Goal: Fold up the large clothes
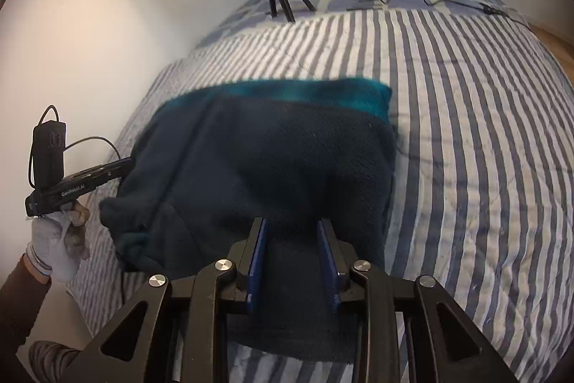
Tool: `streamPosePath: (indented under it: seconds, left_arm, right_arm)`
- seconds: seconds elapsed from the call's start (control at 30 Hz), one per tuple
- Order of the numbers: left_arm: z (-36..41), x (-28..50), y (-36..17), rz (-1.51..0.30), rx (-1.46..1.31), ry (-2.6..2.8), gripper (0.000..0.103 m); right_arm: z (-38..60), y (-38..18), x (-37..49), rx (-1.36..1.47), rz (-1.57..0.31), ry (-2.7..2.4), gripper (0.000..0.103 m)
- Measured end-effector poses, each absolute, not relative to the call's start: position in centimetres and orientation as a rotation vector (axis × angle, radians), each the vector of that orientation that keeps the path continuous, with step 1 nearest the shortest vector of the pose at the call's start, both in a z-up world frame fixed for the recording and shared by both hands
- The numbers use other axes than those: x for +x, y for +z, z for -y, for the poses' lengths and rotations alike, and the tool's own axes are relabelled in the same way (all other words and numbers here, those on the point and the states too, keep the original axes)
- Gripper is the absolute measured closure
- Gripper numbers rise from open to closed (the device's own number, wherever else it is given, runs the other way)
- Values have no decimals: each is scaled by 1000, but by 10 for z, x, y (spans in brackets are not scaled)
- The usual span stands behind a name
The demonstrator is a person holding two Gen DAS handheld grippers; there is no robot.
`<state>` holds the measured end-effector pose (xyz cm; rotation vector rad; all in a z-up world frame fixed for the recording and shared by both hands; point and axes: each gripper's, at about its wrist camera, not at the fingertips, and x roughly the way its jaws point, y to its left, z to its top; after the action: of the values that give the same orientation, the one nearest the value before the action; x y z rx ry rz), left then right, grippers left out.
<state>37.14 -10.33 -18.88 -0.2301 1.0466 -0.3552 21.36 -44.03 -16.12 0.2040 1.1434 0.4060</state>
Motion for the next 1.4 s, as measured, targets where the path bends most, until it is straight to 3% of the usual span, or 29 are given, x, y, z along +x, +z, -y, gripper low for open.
streamPosePath:
  seconds: [0.13, 0.27, 0.3, 0.33, 0.37, 0.4, 0.43, 0.5, 0.53, 0.87, 1.17, 1.27, 1.4]
  left_arm:
    - [109, 369, -199, -1040, -188, -355, 86]
    - [96, 369, -182, -1026, -247, -407, 85]
    - [93, 369, -178, -1025, -268, -426, 77]
    - [86, 370, -174, -1025, -312, -457, 57]
    - [79, 370, -172, -1025, -359, -470, 46]
    - [72, 373, -170, -1023, -387, -459, 28]
    - [63, 373, -169, -1016, -437, -447, 25]
    - [47, 379, -172, -1018, -545, -465, 25]
    - [39, 382, -175, -1020, -612, -467, 25]
    - [24, 409, -226, -1125, -904, -541, 25]
    - [34, 419, -239, -1157, -876, -553, 25]
    - [47, 427, -242, -1161, -857, -555, 31]
    - [66, 433, -244, -1179, -828, -545, 47]
  right_arm:
    - [432, -173, 212, 148, -1145, 390, 74]
    - [440, -150, 212, 167, -1124, 421, 73]
    - [444, -145, 210, 180, -1112, 427, 70]
    - [451, -137, 208, 191, -1088, 428, 67]
    - [458, -132, 207, 197, -1063, 422, 57]
    - [464, -129, 206, 203, -1043, 420, 45]
    - [471, -126, 206, 216, -1027, 422, 39]
    - [482, -127, 210, 239, -1010, 421, 18]
    - [488, -129, 211, 252, -1010, 416, 15]
    - [518, -183, 234, 494, -1140, 453, 12]
    - [513, -209, 249, 659, -1152, 548, 12]
    - [502, -210, 255, 664, -1160, 579, 12]
    - [481, -213, 264, 624, -1194, 614, 19]
